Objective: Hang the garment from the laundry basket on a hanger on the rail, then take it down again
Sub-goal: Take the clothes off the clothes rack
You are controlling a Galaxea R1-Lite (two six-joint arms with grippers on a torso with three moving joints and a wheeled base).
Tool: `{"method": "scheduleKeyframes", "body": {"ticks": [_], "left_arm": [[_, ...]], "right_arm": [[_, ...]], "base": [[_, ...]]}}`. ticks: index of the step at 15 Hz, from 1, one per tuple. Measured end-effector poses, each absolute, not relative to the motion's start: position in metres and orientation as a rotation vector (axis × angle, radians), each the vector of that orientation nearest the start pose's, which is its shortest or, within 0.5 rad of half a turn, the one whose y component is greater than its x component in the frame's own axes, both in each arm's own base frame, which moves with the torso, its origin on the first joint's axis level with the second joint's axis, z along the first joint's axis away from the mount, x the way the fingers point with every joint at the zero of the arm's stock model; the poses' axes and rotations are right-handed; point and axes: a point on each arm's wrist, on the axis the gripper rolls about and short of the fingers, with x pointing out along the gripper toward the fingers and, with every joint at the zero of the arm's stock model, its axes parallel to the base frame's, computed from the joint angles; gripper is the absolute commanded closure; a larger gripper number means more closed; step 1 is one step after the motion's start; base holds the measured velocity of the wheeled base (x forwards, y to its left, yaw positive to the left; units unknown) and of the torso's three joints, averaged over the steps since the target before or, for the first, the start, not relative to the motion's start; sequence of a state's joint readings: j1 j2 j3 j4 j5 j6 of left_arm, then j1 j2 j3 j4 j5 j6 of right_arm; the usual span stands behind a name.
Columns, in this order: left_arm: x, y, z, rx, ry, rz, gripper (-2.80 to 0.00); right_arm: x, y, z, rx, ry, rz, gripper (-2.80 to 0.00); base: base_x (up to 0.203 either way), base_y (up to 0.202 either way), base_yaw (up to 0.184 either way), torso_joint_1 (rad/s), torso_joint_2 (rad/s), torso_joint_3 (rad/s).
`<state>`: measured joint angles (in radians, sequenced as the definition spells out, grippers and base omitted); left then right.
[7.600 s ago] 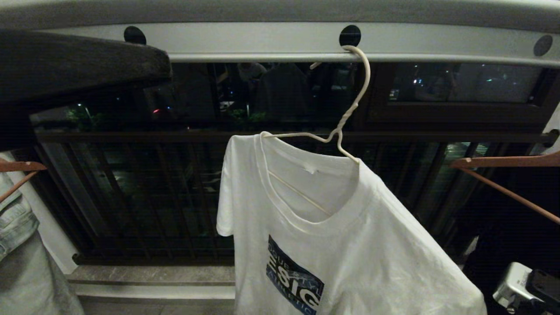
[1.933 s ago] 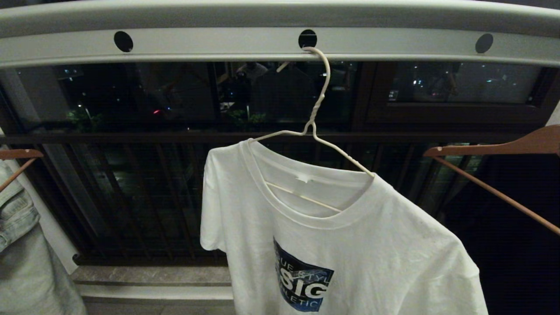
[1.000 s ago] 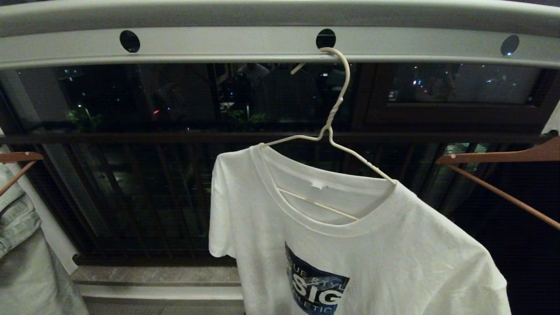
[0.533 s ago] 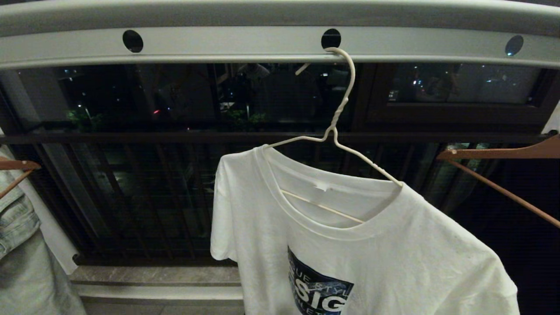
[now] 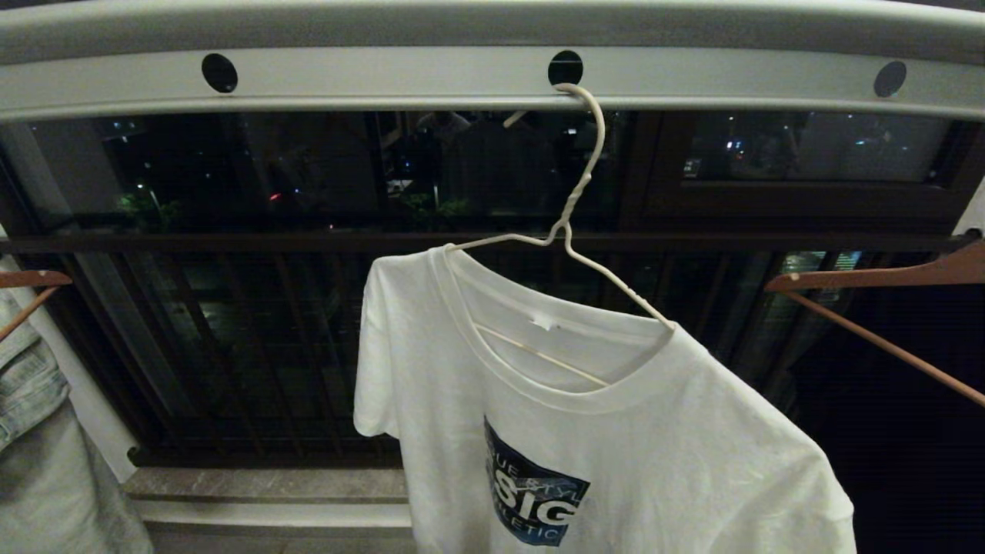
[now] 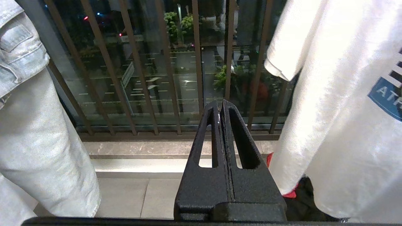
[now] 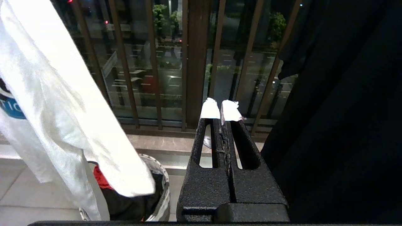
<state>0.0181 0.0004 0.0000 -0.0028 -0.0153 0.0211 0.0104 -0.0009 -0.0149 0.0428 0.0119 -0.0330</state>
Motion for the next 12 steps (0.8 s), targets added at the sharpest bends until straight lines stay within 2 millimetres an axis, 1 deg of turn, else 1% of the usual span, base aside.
{"method": "scheduleKeyframes", "body": {"ticks": [12], "left_arm": [[-0.0228, -0.0008, 0.0758, 0.021, -0.002, 0.003, 0.0]], "right_arm": [[-0.0241, 0.0, 0.0754, -0.024, 0.026, 0.02, 0.0]], "base": [[0.0, 0.0, 0.0, 0.0, 0.0, 0.0]]}}
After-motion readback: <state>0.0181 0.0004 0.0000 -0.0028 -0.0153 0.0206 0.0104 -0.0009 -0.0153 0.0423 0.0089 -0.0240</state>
